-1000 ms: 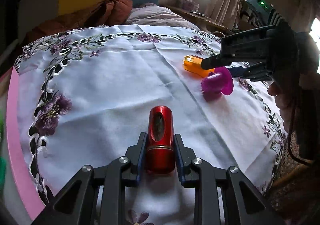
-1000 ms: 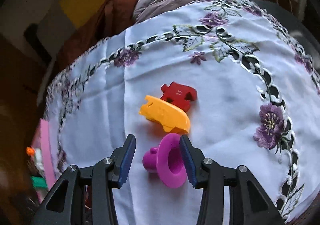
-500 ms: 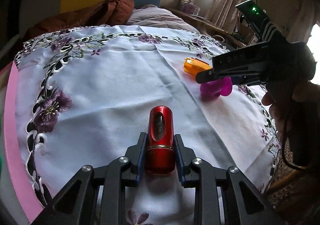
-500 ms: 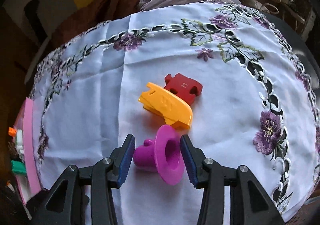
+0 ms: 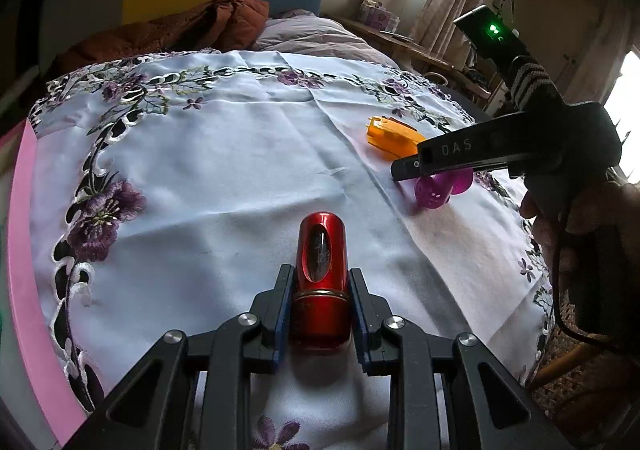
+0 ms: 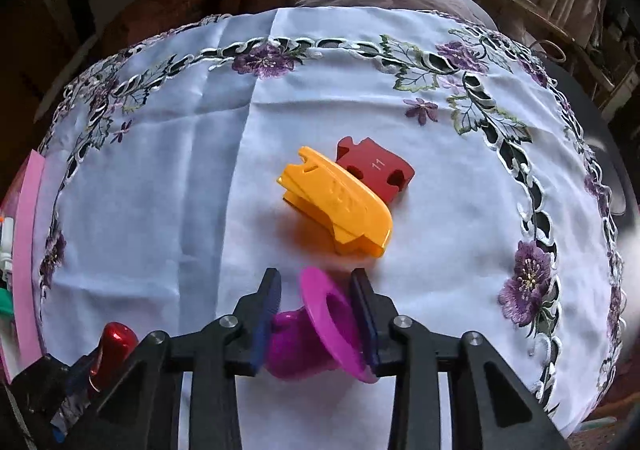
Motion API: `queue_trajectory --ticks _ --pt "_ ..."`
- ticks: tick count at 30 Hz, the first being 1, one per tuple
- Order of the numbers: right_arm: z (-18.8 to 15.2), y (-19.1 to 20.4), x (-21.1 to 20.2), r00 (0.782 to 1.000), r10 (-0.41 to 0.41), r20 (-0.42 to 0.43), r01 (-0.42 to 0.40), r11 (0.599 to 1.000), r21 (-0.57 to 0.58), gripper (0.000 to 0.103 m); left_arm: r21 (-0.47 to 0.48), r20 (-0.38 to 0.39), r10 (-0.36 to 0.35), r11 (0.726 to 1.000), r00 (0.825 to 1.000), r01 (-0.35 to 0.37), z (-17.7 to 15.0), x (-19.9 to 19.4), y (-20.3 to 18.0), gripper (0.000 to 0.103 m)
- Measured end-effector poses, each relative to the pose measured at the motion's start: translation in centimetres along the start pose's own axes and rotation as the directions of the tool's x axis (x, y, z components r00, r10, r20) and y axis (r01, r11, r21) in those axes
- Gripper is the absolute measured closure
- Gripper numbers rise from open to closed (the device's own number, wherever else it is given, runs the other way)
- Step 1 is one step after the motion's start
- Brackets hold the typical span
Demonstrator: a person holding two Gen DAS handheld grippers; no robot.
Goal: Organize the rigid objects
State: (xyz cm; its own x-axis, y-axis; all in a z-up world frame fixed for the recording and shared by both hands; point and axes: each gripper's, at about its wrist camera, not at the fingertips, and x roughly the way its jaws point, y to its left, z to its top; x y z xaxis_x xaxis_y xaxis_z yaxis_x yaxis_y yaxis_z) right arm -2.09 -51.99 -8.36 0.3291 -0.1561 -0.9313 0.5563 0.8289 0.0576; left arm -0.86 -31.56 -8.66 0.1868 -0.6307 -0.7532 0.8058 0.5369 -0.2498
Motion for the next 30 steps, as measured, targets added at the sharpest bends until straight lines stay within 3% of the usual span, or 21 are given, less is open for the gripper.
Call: queue_trajectory --ticks 7,11,12,14,17,20,24,30 --pt "0.4 0.8 -0.6 0.999 0.022 0.038 -0.021 0.999 -0.027 0.074 -0.003 0.008 -0.005 1.000 1.000 0.005 -0.2 -0.2 0.1 0.076" --pt "0.6 -0.1 -0.3 0.993 0.120 0.004 -0.120 0.992 0.047 0.072 -0.006 0.014 -0.008 1.000 1.000 0.008 -0.3 -0.3 0.2 0.076" --pt "0.6 -0.3 -0.2 0.991 0.134 -0.006 -0.133 0.989 0.071 0.070 -0.006 0.014 -0.009 1.000 1.000 0.009 -0.3 -0.3 0.2 0.076" --pt "0.5 -1.2 -0.2 0.992 0.130 -0.007 -0.128 0.984 0.126 0.055 -0.010 0.014 -0.013 1.000 1.000 0.013 -0.3 -0.3 0.3 0.076" --pt "0.5 -2.8 -1.0 0.988 0.151 0.038 -0.156 0.964 0.216 0.050 -0.011 0.015 -0.013 1.000 1.000 0.013 -0.3 -0.3 0.3 0.076" --pt "0.2 -4.4 -1.2 0.980 0.189 0.055 -0.197 0.934 0.299 0.030 -0.008 0.015 -0.011 1.000 1.000 0.011 -0.3 -0.3 0.3 0.076" --pt "0.0 -4.9 -0.9 0.974 0.226 0.027 -0.222 0.913 0.341 0.030 -0.007 0.016 -0.011 1.000 1.000 0.011 -0.3 -0.3 0.2 0.076" --pt "-0.5 -3.8 -0.7 0.974 0.226 -0.024 -0.208 0.932 0.298 0.030 -0.007 0.016 -0.011 1.000 1.000 0.011 -0.4 -0.3 0.2 0.076"
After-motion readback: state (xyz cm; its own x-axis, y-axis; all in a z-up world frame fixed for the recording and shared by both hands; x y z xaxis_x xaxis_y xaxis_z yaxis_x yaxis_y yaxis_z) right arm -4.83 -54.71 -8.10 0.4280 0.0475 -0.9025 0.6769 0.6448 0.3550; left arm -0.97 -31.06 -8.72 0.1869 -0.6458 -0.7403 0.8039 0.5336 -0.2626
